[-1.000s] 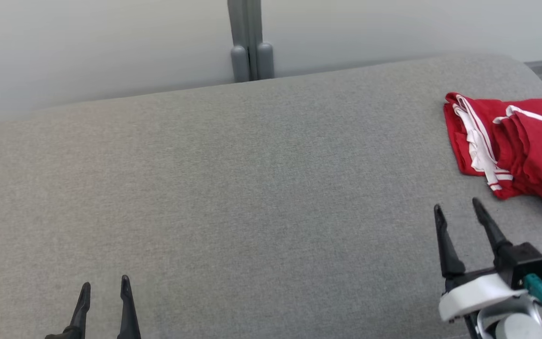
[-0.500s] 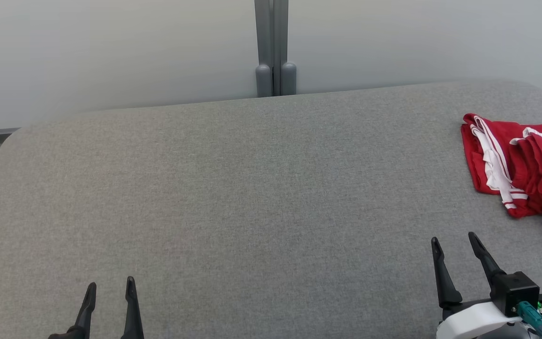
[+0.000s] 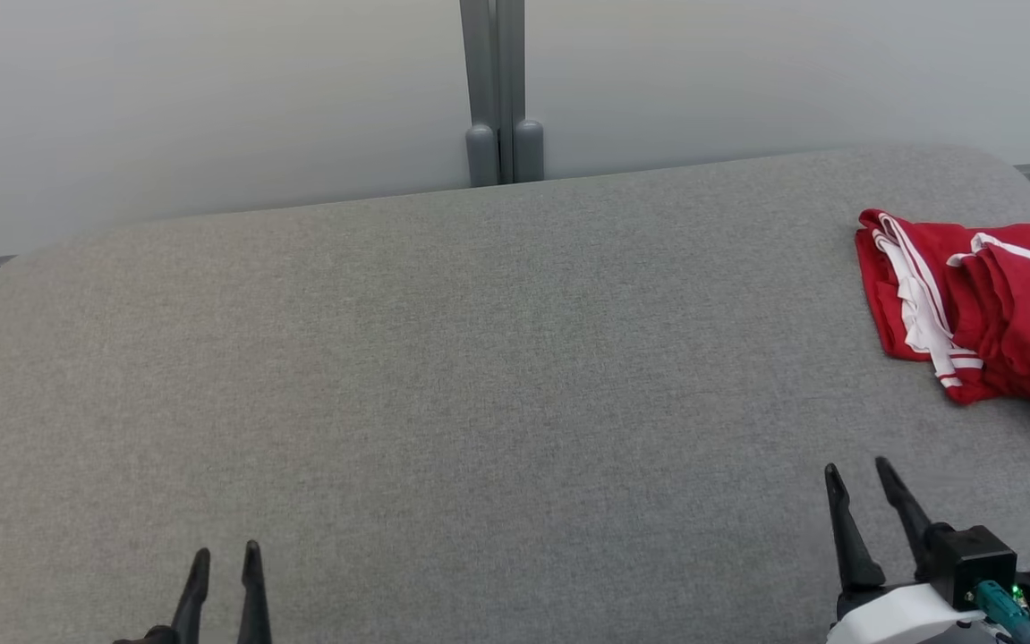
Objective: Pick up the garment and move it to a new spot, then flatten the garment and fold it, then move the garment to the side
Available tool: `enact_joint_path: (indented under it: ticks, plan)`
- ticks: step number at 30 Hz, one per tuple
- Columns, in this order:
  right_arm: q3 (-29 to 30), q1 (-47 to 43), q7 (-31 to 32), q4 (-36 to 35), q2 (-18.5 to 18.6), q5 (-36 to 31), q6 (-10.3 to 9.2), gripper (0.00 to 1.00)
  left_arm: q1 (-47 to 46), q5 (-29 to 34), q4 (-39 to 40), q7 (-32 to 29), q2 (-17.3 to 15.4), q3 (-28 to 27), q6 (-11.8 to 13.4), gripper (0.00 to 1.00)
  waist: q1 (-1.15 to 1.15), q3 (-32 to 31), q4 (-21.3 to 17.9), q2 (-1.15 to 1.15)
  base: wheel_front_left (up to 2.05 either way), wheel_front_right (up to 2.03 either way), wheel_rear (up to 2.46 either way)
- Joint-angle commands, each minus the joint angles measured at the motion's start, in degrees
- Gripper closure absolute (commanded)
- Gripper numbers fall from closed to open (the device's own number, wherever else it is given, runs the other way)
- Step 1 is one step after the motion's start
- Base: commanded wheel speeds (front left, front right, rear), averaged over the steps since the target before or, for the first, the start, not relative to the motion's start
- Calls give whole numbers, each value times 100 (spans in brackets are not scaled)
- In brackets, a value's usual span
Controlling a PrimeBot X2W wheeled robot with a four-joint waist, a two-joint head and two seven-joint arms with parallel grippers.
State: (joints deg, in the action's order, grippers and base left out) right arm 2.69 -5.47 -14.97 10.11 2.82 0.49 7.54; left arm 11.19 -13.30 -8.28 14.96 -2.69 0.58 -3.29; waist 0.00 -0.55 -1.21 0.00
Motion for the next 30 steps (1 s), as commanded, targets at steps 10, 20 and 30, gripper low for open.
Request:
enact_joint_path:
  ticks: [10,20,30]
  plan:
    - [46,141,263,85,-4,1128,-1,100,-228,-970,-121,-270,1,-89,-53,100,0,5,9,0,0,0,0]
    - [96,289,524,121,-1,2236,-1,100,-440,-1925,-176,-527,-3,-176,-105,100,0,11,18,0,0,0,0]
    - [139,427,761,156,2,3246,-2,100,-636,-2796,-230,-762,-7,-254,-152,100,0,17,28,0,0,0,0]
